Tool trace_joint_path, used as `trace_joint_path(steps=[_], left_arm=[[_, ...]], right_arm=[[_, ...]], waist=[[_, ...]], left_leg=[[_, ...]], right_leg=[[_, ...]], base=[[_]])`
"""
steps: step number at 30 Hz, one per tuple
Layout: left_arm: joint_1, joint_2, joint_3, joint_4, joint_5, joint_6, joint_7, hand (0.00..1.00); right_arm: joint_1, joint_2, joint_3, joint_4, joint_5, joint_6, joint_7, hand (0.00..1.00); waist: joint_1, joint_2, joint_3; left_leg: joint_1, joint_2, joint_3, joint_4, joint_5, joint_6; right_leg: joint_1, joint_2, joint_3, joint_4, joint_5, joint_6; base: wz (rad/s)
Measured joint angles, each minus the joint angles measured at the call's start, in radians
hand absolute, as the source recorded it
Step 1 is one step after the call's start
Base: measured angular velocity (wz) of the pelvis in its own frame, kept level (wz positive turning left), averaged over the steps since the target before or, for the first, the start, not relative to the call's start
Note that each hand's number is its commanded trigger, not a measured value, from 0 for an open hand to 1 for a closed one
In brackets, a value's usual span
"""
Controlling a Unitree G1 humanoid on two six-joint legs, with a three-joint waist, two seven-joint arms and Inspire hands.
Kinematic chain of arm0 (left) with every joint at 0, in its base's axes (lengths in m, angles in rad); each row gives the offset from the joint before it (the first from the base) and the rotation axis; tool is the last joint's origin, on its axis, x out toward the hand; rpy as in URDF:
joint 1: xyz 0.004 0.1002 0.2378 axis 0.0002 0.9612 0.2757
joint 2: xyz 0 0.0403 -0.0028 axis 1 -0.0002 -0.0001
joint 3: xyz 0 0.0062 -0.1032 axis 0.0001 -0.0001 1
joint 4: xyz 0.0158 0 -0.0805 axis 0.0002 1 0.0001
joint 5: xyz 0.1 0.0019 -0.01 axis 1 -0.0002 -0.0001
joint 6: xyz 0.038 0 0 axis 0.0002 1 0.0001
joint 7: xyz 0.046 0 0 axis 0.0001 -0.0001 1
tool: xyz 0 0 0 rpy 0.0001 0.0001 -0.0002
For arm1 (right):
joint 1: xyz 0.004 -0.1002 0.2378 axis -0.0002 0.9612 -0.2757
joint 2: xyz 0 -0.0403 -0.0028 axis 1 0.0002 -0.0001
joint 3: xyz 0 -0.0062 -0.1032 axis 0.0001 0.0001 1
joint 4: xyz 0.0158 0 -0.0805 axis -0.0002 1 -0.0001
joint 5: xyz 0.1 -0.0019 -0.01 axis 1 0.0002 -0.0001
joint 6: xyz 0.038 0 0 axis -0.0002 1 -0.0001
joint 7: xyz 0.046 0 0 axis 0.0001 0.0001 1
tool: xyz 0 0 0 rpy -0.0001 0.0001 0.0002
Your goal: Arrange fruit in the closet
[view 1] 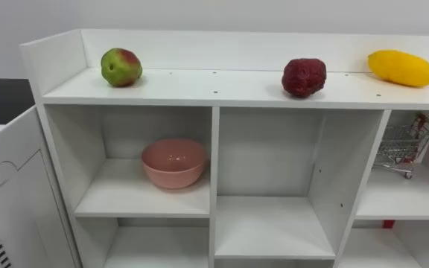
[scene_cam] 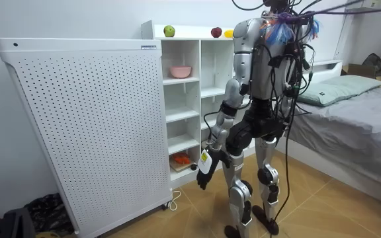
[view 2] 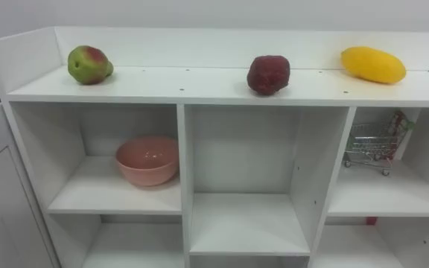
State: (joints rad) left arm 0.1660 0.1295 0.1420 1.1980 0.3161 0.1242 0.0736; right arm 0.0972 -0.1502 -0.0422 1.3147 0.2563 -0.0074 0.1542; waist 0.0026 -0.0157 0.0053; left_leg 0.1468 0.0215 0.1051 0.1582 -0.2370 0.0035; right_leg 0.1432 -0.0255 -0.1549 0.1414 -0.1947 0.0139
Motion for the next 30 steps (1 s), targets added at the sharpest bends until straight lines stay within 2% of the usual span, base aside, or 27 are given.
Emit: trace_joint_path(steps=[15,20,23,25,30], left_arm=[[-0.001,0.000,-0.008,-0.009,-0.032,-0.004,0.002,0.00],[-0.001,0.000,-0.004,-0.044,-0.051,-0.032,0.003,0.00],[-0.014,0.000,-0.004,-0.044,-0.085,-0.064,0.004,0.00],[-0.028,0.001,0.002,-0.040,-0.088,-0.080,0.002,0.00],[-0.049,0.000,0.004,-0.040,-0.089,-0.095,-0.014,0.00]], right_arm=[[-0.002,0.001,-0.005,-0.005,0.048,0.009,-0.036,0.00],[-0.007,0.000,-0.035,-0.045,0.044,0.012,-0.062,0.00],[-0.013,-0.001,-0.068,-0.127,0.012,0.008,-0.095,0.00],[-0.017,-0.003,-0.075,-0.253,-0.008,0.007,-0.126,0.00],[-0.056,-0.002,-0.098,-0.480,-0.028,-0.009,-0.197,0.00]], waist=[[-0.003,0.005,0.0005],[-0.006,0.005,0.0013],[-0.010,0.003,0.0018],[-0.011,0.004,0.0016],[-0.001,0.005,-0.0020]], left_leg=[[0.005,0.000,0.000,0.000,-0.002,0.000],[0.005,0.000,0.002,0.000,-0.002,0.000],[0.006,-0.001,0.005,0.002,-0.001,0.000],[0.007,0.000,0.016,0.002,-0.001,0.000],[0.005,0.001,0.032,0.001,-0.001,0.000]], right_leg=[[0.000,0.000,0.002,0.001,0.000,0.000],[-0.002,0.000,0.006,0.006,0.000,0.000],[-0.006,-0.001,0.017,0.011,0.000,0.000],[-0.009,0.000,0.025,0.012,0.001,0.000],[-0.022,0.003,0.036,0.016,0.002,-0.002]], base=[[0.00],[-0.01],[-0.05],[-0.11],[-0.09]])
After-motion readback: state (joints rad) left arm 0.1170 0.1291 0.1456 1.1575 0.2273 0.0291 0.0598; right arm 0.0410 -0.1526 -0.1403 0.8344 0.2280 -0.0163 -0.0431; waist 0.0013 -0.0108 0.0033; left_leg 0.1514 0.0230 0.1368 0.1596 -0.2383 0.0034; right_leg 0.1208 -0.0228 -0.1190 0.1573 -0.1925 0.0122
